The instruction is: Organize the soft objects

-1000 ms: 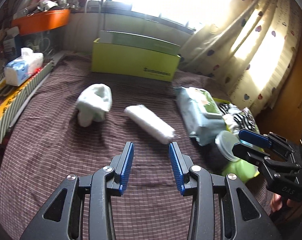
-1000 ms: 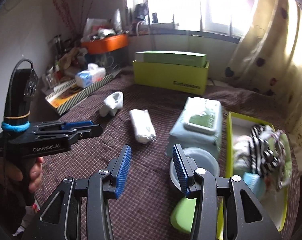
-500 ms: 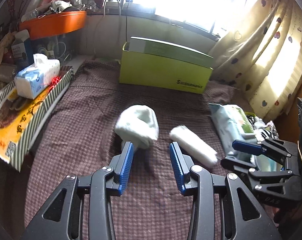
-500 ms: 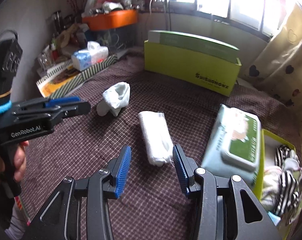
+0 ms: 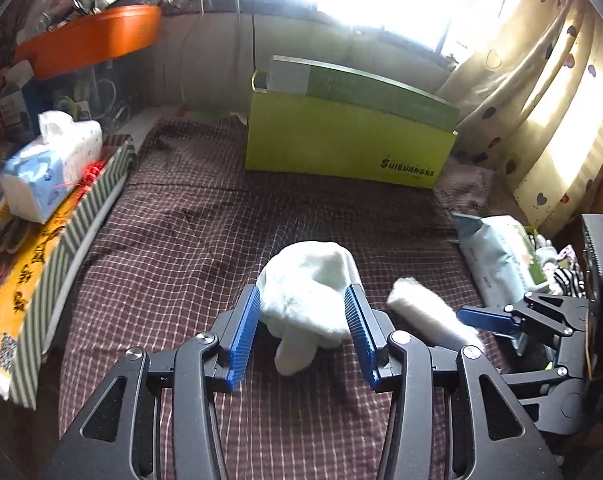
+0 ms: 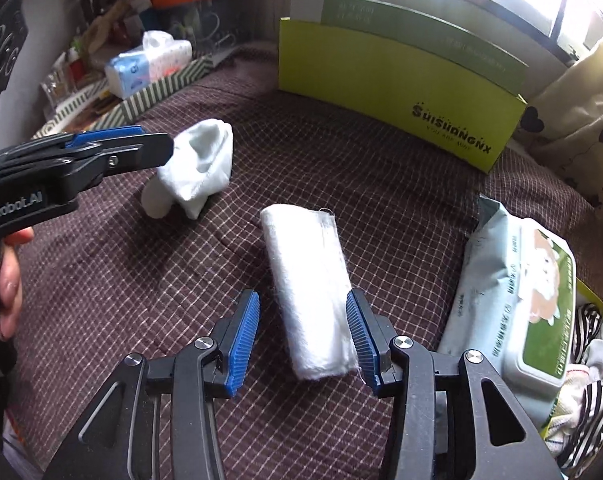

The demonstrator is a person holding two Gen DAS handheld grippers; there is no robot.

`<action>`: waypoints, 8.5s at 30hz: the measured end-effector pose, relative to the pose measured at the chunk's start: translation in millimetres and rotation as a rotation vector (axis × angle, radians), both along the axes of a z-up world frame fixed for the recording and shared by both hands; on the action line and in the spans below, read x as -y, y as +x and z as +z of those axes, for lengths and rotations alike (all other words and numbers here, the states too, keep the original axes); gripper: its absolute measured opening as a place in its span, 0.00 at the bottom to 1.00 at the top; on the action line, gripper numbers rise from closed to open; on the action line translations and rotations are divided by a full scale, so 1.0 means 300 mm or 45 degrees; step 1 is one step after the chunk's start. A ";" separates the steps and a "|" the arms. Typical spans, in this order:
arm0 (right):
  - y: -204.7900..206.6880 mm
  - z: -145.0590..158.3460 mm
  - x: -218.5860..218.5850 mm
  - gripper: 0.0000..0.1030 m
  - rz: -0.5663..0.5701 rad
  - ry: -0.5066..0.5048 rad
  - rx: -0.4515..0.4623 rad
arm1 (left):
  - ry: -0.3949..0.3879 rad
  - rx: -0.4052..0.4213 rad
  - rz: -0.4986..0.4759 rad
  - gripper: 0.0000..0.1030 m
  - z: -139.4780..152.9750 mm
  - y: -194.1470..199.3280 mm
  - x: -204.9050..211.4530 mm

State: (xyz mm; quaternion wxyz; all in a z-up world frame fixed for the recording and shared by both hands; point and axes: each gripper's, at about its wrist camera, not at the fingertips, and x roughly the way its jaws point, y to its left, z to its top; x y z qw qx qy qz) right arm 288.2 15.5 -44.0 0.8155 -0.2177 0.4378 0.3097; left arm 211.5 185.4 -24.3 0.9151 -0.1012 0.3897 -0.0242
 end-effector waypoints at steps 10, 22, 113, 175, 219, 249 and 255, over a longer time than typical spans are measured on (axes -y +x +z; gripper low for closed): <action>0.023 0.010 0.013 0.16 -0.056 0.050 0.013 | -0.014 -0.079 0.009 0.44 -0.083 0.067 -0.001; -0.043 0.094 0.106 0.15 -0.054 0.168 0.071 | 0.070 -0.091 0.032 0.30 -0.083 0.056 0.050; -0.251 0.169 1.161 0.15 -0.611 0.489 0.285 | -0.092 0.268 -0.384 0.24 0.259 -0.337 0.845; -0.260 0.120 1.312 0.23 -0.646 0.604 0.247 | -0.021 -0.023 -0.702 0.43 0.048 -0.186 1.262; -0.566 0.235 1.043 0.46 -0.515 0.329 0.334 | 0.021 0.122 -0.426 0.43 0.162 -0.488 0.967; -0.549 0.210 1.009 0.46 -0.477 0.314 0.311 | 0.090 0.101 -0.373 0.43 0.145 -0.480 0.961; -0.539 0.199 1.013 0.46 -0.479 0.314 0.301 | 0.095 0.097 -0.375 0.43 0.141 -0.478 0.966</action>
